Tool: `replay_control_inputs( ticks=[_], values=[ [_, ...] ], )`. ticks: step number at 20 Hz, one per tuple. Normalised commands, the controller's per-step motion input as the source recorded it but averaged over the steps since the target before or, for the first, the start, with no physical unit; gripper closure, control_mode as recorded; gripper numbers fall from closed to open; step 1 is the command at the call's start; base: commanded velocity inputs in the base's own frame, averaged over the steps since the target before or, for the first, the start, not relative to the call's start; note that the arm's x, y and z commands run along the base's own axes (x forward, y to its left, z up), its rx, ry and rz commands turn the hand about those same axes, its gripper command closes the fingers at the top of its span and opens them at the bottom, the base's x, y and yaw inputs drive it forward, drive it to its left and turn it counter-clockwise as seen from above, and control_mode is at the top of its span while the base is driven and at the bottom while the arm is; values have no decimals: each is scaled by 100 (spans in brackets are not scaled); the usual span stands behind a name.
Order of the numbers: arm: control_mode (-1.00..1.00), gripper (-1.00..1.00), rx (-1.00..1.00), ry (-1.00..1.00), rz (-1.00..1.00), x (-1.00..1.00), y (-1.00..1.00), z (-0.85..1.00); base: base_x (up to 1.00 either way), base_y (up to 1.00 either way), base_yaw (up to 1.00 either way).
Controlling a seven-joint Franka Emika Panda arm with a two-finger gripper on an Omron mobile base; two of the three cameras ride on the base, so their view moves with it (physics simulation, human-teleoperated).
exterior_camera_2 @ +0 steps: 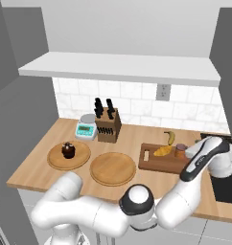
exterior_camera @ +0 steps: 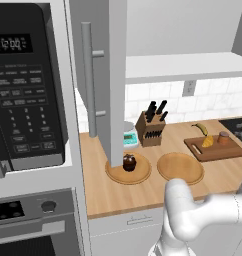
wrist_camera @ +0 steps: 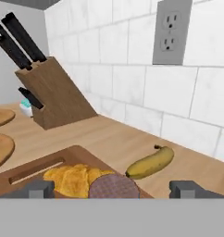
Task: From the different types of pastries on the counter, select a croissant and place it on the cutting board. Then retrieve a jar of jam from the cabinet and place it alongside the croissant on the cutting board.
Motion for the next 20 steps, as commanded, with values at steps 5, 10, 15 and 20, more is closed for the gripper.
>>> replay_control_inputs(
  ticks=[5, 10, 15, 20],
  values=[
    [-100, -100, 12, -17, 16, -99, -87, 2, 0, 0, 0],
    [-100, -100, 12, -21, 22, -100, -83, 1, 0, 0, 0],
    [-100, -100, 13, -16, 17, -86, -60, 2, 0, 0, 0],
    [-100, -100, 2, 0, 1, 0, 0, 0, 0, 0, 0]
  ],
)
